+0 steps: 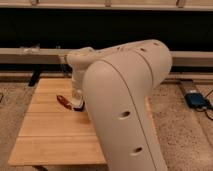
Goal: Place the white sponge in the ceramic bowl
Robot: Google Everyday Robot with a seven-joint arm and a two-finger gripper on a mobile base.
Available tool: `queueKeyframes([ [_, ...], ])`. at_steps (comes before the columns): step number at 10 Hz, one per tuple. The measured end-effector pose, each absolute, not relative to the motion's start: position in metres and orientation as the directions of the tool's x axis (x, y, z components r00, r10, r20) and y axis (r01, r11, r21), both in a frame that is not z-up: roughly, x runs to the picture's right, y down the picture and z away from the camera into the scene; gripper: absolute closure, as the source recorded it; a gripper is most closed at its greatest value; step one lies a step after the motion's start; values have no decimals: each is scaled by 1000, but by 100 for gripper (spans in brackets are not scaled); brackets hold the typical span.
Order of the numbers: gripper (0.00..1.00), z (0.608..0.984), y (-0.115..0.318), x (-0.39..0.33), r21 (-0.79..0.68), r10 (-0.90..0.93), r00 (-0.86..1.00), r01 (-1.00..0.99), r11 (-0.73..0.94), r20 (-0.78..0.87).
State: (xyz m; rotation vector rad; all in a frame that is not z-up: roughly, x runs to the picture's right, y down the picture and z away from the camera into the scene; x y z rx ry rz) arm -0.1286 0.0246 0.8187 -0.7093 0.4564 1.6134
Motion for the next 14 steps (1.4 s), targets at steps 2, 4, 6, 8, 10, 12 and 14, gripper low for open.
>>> queueKeyframes([
  [2,100,840,3,-102,-85,742,-88,-978,-193,-664],
  [4,92,867,-13,-74,-58,747,-133,-973,-224,-652],
  [6,72,886,-20,-47,-26,751,-189,-964,-265,-633],
  [8,52,898,-24,-31,-5,750,-235,-953,-302,-619],
  [10,33,906,-21,-15,31,750,-279,-944,-327,-600],
  [12,28,906,-18,-5,75,757,-315,-939,-334,-572],
  [14,28,905,-13,8,124,763,-350,-932,-340,-543],
])
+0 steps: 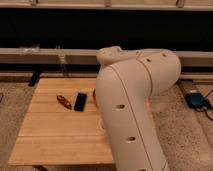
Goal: Place the white sponge in the ceramic bowl
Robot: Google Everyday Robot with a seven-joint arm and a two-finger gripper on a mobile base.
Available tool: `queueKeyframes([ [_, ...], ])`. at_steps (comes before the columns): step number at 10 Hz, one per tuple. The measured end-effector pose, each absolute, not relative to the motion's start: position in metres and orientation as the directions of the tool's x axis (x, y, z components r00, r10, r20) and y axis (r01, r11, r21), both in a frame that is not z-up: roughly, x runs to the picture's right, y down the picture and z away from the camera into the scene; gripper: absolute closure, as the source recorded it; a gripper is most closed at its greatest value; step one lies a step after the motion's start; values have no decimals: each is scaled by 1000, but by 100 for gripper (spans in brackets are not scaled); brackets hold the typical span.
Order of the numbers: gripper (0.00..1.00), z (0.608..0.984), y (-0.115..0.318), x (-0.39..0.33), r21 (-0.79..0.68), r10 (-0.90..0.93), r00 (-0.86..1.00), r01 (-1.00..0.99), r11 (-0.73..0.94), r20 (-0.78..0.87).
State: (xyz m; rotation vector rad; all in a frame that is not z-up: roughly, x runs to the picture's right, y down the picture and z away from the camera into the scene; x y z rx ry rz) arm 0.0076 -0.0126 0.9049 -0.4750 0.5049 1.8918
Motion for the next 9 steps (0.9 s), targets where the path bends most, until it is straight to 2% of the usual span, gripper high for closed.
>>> queueKeyframes([
  [4,28,891,-13,19,178,794,-403,-915,-362,-456],
  [6,28,869,-24,17,151,834,-394,-919,-365,-386],
  [9,28,862,-27,18,137,846,-388,-922,-363,-367],
])
